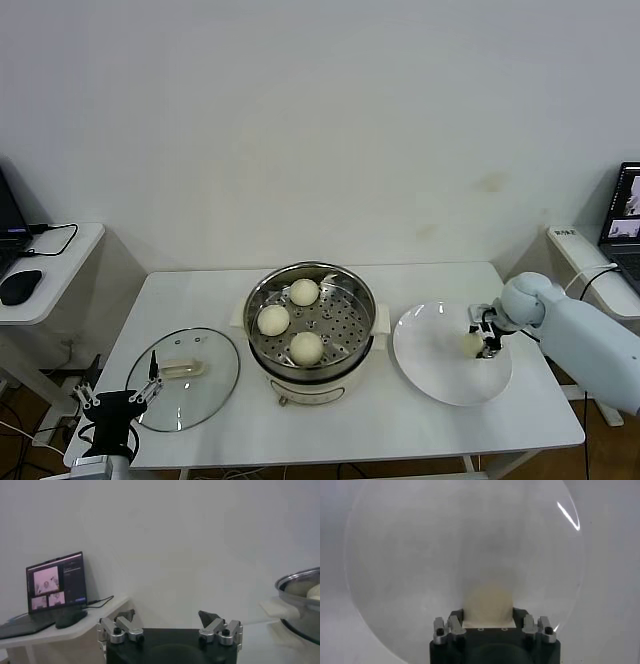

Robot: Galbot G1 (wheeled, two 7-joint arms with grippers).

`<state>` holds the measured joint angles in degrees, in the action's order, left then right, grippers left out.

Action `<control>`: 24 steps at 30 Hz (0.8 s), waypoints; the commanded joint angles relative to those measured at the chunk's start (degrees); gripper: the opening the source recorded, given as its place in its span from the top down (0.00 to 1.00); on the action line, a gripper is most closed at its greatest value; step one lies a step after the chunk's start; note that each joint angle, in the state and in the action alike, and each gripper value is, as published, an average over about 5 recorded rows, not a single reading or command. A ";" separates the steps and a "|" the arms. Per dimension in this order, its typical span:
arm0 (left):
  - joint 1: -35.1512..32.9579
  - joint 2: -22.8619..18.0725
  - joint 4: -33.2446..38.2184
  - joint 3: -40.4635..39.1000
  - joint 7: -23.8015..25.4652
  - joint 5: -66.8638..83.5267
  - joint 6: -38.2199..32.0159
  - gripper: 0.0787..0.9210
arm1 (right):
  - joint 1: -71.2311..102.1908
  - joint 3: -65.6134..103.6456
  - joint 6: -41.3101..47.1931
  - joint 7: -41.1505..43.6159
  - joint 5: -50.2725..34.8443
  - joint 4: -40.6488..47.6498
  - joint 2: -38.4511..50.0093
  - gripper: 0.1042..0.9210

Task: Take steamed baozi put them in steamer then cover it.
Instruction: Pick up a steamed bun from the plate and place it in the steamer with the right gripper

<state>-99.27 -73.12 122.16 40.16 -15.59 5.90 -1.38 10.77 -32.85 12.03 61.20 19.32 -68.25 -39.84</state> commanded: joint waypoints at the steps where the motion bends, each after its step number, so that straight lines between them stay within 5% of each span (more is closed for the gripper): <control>1: 0.14 -0.02 0.32 -0.25 0.05 -0.11 0.08 0.12 | -10.90 -9.01 2.94 0.72 -8.53 -6.61 4.07 0.41; 12: 0.59 -0.09 -0.04 -1.20 0.01 -0.20 0.00 0.12 | -38.58 -29.38 10.22 -2.08 -28.06 -17.87 5.33 0.41; 24: 1.04 0.15 -0.40 -1.26 -0.02 -0.06 -0.08 0.12 | -49.08 -37.56 20.63 -10.49 -46.88 -20.25 -10.86 0.39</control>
<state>-98.28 -72.98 121.93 38.70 -15.59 5.74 -1.42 -25.68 -60.66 24.35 56.56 -10.09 -84.57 -40.31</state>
